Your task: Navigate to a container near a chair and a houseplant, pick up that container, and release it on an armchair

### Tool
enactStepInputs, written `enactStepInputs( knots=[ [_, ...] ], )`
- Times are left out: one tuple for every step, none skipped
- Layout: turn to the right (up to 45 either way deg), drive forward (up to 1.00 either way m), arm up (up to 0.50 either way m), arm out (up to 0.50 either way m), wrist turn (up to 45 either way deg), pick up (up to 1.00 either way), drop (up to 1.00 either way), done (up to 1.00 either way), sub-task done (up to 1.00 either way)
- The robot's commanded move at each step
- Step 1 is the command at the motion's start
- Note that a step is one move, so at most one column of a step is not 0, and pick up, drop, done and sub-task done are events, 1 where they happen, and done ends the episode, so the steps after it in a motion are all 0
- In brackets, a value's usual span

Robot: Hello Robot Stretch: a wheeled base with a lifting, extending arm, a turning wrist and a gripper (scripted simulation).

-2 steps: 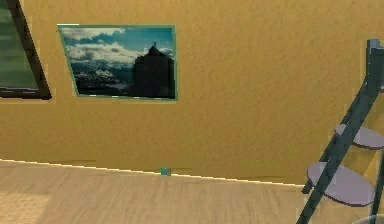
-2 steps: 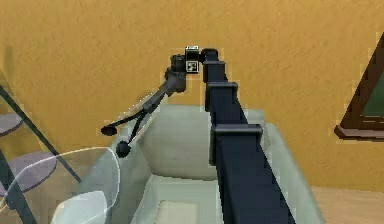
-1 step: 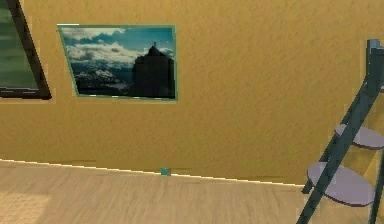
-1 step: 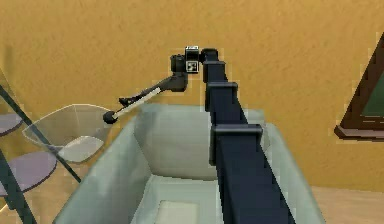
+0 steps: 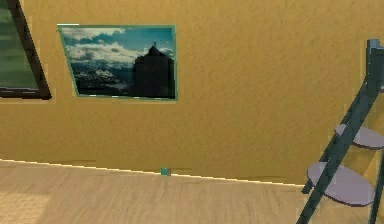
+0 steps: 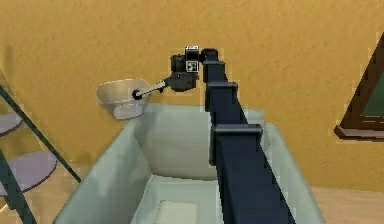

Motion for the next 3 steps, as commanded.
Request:
enactStepInputs(
  knots=[
    [0.0, 0.0, 0.0, 0.0, 36.0, 0.0, 0.0, 0.0, 0.0],
    [0.0, 0.0, -0.38, 0.0, 0.0, 0.0, 0.0, 0.0, 0.0],
    [0.0, 0.0, -0.5, 0.0, 0.0, 0.0, 0.0, 0.0, 0.0]
  ],
)
